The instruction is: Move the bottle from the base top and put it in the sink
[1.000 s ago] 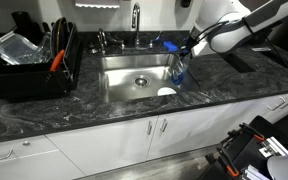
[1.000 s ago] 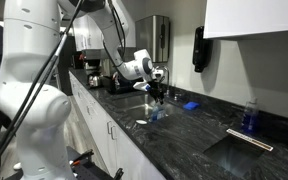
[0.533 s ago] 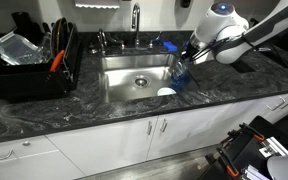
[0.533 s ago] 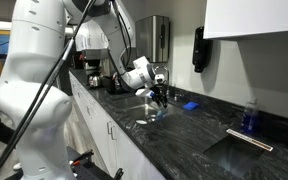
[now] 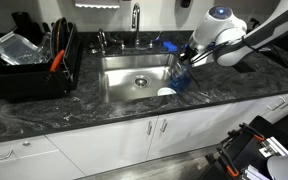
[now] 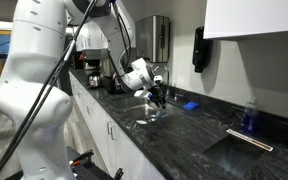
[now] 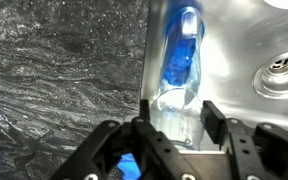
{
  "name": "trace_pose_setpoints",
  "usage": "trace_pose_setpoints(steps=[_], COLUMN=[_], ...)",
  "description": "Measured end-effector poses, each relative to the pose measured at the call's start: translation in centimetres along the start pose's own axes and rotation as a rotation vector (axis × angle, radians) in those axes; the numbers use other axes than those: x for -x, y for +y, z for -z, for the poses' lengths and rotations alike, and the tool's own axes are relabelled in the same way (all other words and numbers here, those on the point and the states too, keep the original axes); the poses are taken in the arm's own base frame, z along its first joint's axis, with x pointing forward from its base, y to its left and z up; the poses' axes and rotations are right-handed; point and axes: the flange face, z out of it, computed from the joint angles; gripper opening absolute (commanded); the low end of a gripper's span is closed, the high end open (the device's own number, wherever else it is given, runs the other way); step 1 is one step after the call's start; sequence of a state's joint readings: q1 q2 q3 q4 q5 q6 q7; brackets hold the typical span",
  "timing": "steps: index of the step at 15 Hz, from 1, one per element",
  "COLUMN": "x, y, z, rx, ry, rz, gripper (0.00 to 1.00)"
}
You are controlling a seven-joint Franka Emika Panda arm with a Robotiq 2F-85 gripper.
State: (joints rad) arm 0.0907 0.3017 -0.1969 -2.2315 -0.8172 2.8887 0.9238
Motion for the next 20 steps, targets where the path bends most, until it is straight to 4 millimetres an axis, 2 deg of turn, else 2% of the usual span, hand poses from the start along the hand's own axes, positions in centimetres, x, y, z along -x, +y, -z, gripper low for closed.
trace_pose_setpoints(steps=[6,11,12,13,16,20], x=[1.1,1.3,1.3,1.3,1.2,1.2], y=[-0.1,-0.4,-0.4,-0.5,-0.7,-1.3], z=[-1.2,-1.2,-1.2,-1.2,-1.1,-0.8], rx=[0.005,0.002,0.002,0.001,-0.003,-0.013], ry=[-0.035,-0.038,-0.038,-0.039,-0.039,-0.042], rz=[-0.050,-0.066,-0.067,-0.068,-0.073,-0.083], gripper=[0.29,0.29,0.79,0.81,0.99,1.00])
